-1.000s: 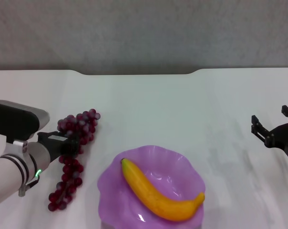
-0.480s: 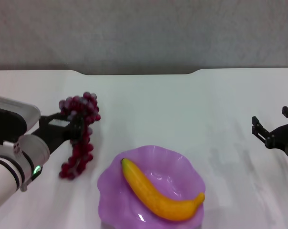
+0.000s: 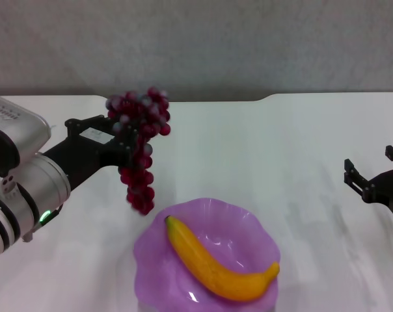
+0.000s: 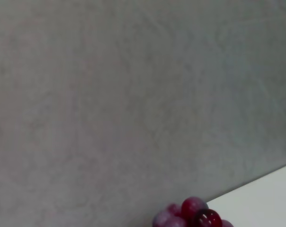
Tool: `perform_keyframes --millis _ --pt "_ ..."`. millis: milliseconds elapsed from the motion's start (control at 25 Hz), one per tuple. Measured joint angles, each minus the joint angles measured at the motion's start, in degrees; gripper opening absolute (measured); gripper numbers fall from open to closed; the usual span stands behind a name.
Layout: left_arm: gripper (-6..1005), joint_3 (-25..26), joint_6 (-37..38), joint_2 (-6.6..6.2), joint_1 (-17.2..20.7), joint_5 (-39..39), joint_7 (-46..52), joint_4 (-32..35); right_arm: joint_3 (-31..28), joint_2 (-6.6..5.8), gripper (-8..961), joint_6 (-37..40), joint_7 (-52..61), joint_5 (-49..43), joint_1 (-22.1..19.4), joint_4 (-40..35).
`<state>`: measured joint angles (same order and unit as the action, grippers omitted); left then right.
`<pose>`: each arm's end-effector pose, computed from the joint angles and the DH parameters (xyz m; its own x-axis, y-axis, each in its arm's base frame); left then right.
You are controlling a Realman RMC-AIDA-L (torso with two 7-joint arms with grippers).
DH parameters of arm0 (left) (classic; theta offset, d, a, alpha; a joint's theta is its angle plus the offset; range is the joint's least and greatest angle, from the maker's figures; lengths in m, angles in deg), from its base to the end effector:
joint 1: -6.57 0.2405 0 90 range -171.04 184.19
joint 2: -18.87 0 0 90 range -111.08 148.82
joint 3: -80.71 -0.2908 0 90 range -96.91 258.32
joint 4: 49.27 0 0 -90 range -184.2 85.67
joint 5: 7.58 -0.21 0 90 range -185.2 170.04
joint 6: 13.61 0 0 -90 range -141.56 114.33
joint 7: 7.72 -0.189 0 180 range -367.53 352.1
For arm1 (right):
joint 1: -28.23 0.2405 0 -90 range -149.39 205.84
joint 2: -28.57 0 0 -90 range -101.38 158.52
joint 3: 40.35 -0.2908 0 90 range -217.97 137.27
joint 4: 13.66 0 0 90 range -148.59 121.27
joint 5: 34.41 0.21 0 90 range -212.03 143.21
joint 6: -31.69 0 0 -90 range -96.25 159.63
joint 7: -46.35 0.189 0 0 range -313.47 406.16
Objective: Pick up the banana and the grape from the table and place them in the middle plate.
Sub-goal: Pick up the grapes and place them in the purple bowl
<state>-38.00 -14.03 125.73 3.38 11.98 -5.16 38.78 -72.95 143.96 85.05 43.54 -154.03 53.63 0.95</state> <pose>-0.2171 0.3621 -0.0318 0.8062 0.1703 0.5666 0.5726 -0.4661 -0.6745 0.3709 0.3909 -0.0630 0.8469 -0.1326 -0.5149 -0.5315 -0.2378 -0.8130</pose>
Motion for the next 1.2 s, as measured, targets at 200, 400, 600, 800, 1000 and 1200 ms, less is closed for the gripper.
perform_keyframes --millis 200,400,600,800,1000,1200 --pt "196 -2.18 -3.14 -2.55 0.55 0.19 -0.32 5.85 0.07 0.0 880 -0.11 0.0 0.0 0.0 -0.03" --pt "195 -5.53 -4.46 -3.79 1.65 0.46 -0.69 10.2 0.08 0.0 879 -0.8 0.0 0.0 0.0 -0.14" --pt "193 -9.2 -6.85 -4.53 1.34 1.01 -1.89 12.99 0.09 0.0 879 -0.9 0.0 0.02 0.02 -0.22" --pt "211 -11.37 -7.19 -2.0 0.85 0.9 -6.63 9.93 0.09 0.0 880 -0.9 0.0 0.08 0.31 -0.2" --pt "234 -11.54 -7.93 3.58 -0.58 0.95 -12.56 1.72 0.09 0.0 879 -0.9 0.0 0.09 0.38 -0.19" --pt "257 -10.9 -9.21 6.63 -1.89 0.59 -14.12 -3.08 0.08 0.0 879 -0.9 0.0 0.09 0.44 -0.19"
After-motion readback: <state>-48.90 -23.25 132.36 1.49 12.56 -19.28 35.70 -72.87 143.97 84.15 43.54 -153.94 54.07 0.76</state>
